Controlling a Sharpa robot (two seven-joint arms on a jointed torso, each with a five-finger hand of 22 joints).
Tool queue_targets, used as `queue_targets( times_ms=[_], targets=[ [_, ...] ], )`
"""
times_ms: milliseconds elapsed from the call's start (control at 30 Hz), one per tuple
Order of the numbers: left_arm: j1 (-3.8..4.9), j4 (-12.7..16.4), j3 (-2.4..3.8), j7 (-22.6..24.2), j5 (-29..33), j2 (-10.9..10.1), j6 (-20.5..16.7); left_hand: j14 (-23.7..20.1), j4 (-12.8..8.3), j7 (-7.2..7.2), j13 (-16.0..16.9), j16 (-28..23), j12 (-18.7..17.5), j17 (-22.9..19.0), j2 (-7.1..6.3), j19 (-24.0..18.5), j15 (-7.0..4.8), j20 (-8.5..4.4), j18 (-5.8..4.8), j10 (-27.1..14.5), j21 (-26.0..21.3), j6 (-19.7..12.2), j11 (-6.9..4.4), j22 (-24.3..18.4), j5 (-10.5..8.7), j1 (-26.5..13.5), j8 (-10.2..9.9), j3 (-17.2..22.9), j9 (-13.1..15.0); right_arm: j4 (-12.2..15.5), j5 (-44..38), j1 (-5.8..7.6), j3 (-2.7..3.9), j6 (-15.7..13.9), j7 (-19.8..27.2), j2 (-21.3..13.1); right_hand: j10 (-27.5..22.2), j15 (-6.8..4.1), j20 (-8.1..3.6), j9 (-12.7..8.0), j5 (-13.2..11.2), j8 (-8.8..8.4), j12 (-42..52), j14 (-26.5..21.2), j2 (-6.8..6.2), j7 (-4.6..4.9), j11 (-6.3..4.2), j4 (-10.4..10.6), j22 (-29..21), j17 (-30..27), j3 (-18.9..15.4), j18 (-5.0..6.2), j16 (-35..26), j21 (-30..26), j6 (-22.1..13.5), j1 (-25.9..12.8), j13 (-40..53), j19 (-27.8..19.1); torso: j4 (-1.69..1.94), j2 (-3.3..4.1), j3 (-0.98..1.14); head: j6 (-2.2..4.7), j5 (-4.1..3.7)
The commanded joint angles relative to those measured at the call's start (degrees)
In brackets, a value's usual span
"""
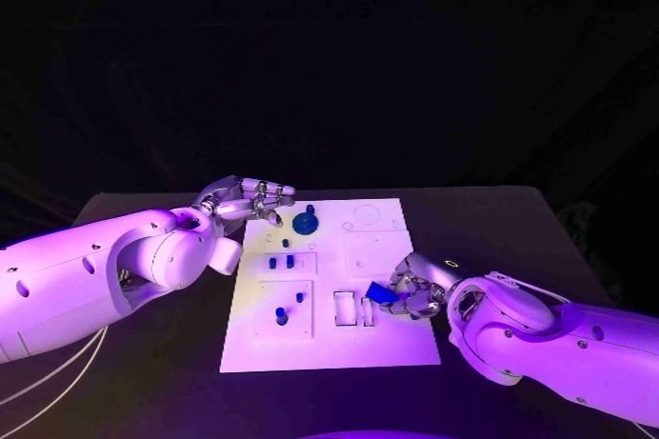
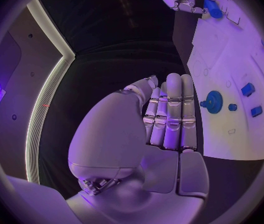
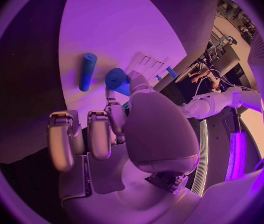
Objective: Assemble the parts on the task board
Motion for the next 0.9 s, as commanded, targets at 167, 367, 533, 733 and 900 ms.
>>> queue_targets(
  times_ms=[167, 367, 533, 733, 900],
  targets=[
    [0.02, 0.0, 0.03, 0.9, -0.5, 0.2, 0.1, -0.4, -0.4, -0.12, 0.1, 0.3, 0.3, -0.1, -0.04, 0.0, 0.13, 0.36, 0.32, -0.3, -0.4, -0.4, -0.07, -0.1, 0.11, 0.3, 0.1, -0.1, -0.1, 1.5, 3.2, 0.47, 0.10, -4.1, 0.8, 0.0, 1.0, -0.57, -0.69, 0.7, 3.1, 0.24, 1.0, 4.4, 2.51, -2.34, -0.11, 1.3, 14.6, 6.5, 0.7, -0.69, 0.7, 0.8, 3.1, 0.8, 0.9, 5.3, 0.02, 0.02, -0.06, -0.03, 0.22],
    [0.01, -0.1, 0.03, 0.7, -0.5, 0.2, 0.4, -0.4, -0.4, -0.11, 0.1, 0.3, 0.3, -0.1, -0.01, 0.0, 0.13, 0.36, 0.32, -0.3, -0.4, -0.4, -0.07, -0.1, 0.10, 0.3, 0.1, -0.1, -0.1, 2.4, 4.3, 0.55, 0.13, -2.8, 1.1, 0.4, 1.1, -0.58, -0.73, 0.8, 3.4, 0.19, 1.0, 4.5, 2.29, -2.34, -0.11, 1.8, 14.7, 6.7, 0.7, -0.73, 0.8, 1.0, 3.2, 0.2, 1.1, 5.4, 0.07, 0.00, -0.12, -0.13, 0.36],
    [0.01, -0.1, 0.03, 0.7, -0.5, 0.3, 0.5, -0.4, -0.4, -0.11, 0.1, 0.3, 0.3, -0.1, -0.01, 0.0, 0.13, 0.36, 0.32, -0.3, -0.4, -0.4, -0.07, -0.1, 0.10, 0.3, 0.1, -0.1, -0.1, 2.7, 6.1, 0.55, 0.12, 0.0, 0.7, 1.6, 1.4, -0.46, -0.66, 1.1, 3.8, 0.09, 1.4, 4.5, 1.95, -2.21, 0.04, 3.3, 14.6, 6.9, -0.3, -0.68, 0.9, 0.7, 3.5, -3.5, 1.6, 5.3, 0.09, -0.01, -0.10, -0.21, 0.55],
    [0.02, 0.0, 0.03, 0.4, -0.5, 0.3, 0.6, -0.4, -0.4, -0.11, 0.1, 0.3, 0.3, -0.1, -0.02, 0.0, 0.13, 0.36, 0.32, -0.3, -0.4, -0.4, -0.06, -0.1, 0.10, 0.3, 0.1, -0.1, -0.1, 2.1, 7.3, 0.54, 0.10, 2.4, 0.2, 3.4, 2.0, -0.47, -0.66, 1.5, 5.5, 0.13, 2.0, 4.6, 2.41, -2.32, -0.01, 3.3, 14.7, 7.5, -1.9, -0.74, 1.2, 1.0, 4.1, -7.5, 2.5, 5.4, 0.06, 0.02, -0.12, -0.26, 0.67],
    [0.02, 0.1, 0.03, 0.0, -0.6, 0.7, 1.0, -0.4, -0.5, -0.10, 0.1, 0.4, 0.3, -0.1, -0.09, 0.0, 0.14, 0.36, 0.31, -0.4, -0.4, -0.4, -0.05, -0.1, 0.09, 0.3, 0.1, -0.1, -0.1, 1.4, 7.9, 0.53, 0.04, 4.3, -0.2, 5.1, 2.5, -0.56, -0.71, 1.9, 5.4, 0.19, 2.9, 4.7, 3.31, -2.46, -0.12, 3.4, 14.8, 8.3, -2.9, -0.84, 1.5, 1.4, 4.4, -10.0, 3.5, 5.6, -0.09, 0.07, -0.07, -0.29, 0.88]
  ],
)
